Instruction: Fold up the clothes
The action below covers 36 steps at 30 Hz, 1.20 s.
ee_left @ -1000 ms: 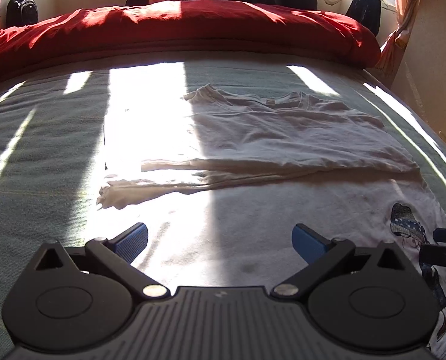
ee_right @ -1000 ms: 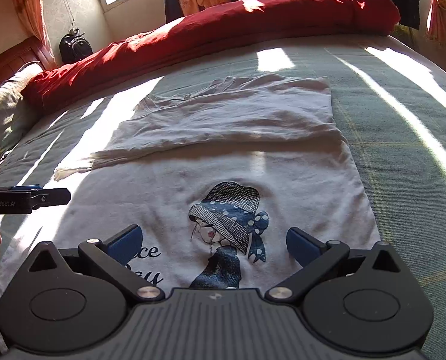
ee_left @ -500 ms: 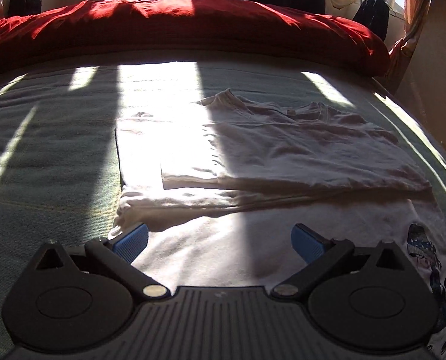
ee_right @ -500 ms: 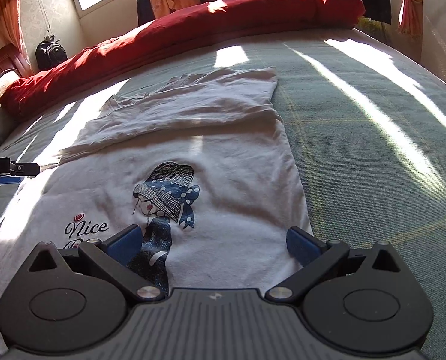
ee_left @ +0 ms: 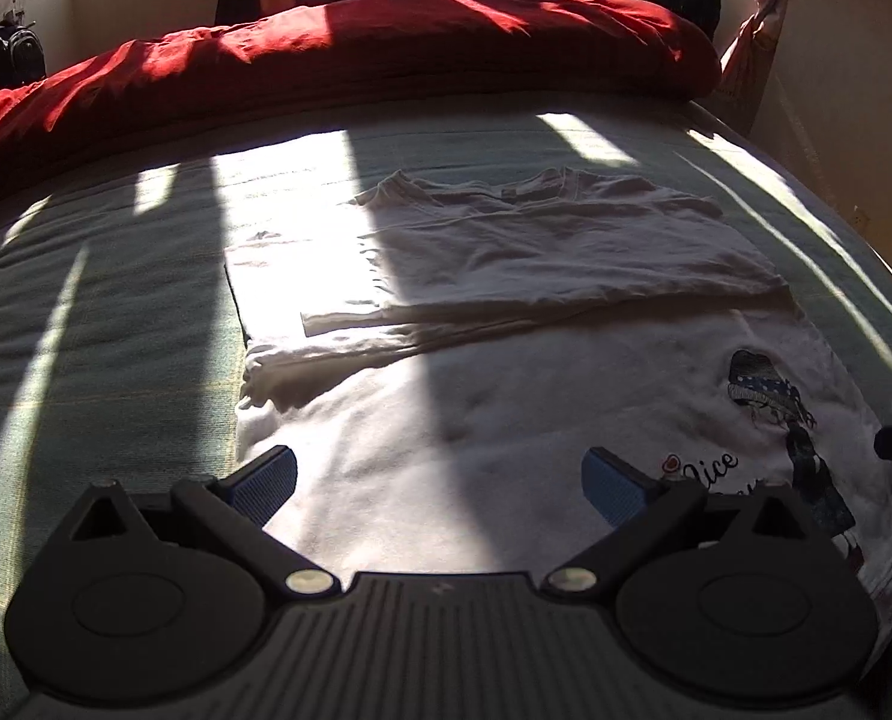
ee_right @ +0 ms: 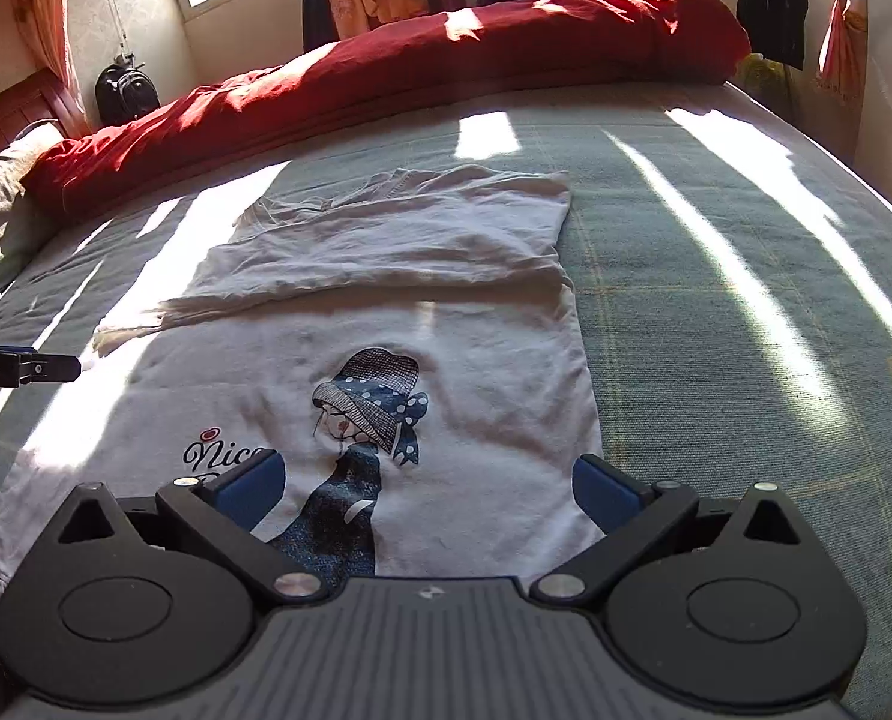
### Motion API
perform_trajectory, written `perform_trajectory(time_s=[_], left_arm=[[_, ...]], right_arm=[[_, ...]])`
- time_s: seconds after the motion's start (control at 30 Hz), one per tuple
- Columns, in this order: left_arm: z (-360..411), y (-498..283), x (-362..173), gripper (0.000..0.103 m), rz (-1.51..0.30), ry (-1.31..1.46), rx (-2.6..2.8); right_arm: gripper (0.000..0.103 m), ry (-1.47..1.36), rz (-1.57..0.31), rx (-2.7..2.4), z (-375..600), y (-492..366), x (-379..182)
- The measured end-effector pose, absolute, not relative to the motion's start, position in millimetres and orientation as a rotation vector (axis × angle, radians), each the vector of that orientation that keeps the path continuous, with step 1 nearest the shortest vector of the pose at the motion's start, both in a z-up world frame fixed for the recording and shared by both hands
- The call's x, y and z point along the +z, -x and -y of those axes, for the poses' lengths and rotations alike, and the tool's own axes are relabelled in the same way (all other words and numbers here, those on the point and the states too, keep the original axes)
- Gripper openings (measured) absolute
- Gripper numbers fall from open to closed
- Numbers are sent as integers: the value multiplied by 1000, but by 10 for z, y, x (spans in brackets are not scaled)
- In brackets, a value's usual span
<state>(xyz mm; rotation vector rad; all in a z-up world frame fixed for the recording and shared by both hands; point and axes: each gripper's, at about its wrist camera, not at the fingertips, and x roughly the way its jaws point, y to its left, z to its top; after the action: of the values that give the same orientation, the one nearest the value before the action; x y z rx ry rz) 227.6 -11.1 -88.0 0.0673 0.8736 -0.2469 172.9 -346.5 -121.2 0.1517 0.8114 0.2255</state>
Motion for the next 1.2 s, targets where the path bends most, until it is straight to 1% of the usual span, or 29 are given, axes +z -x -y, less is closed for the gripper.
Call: perform_trajectory(time_s=[0.1,0.23,0.37,0.53,0.67,0.8,0.9,1.07,1.2], left_arm=[[282,-1994,-987,100,-890,-97,-275],[402,-1734,-1204,100,-933,-105,-283],[397,-1474,-1411,100,-1002,-83,-266],[388,-1169,-1430,101,-1010,-139,-275],[391,-1110,-1293,100,-985,-158,-288],[487,-1236,-1135,100,-921,-175,-281],[639,-1323,-1138,100,-900,-201,-299],[892,-1309,-1269,100,-894,-279,-346],[894,-1164,-1421,101,-928,-309,-375]], right_arm=[[103,-111,-811,275,3209,-1691,-1281],[103,-77,-884,304,2986,-1651,-1515],[103,-73,-897,304,3025,-1475,-1614],[103,-55,-929,299,3178,-1294,-1599],[103,-46,-948,291,3293,-1246,-1511],[103,8,-885,329,3219,-1321,-1268],[103,60,-854,363,3084,-1400,-1146],[103,113,-892,388,2869,-1388,-1342],[103,153,-941,387,2775,-1310,-1564]])
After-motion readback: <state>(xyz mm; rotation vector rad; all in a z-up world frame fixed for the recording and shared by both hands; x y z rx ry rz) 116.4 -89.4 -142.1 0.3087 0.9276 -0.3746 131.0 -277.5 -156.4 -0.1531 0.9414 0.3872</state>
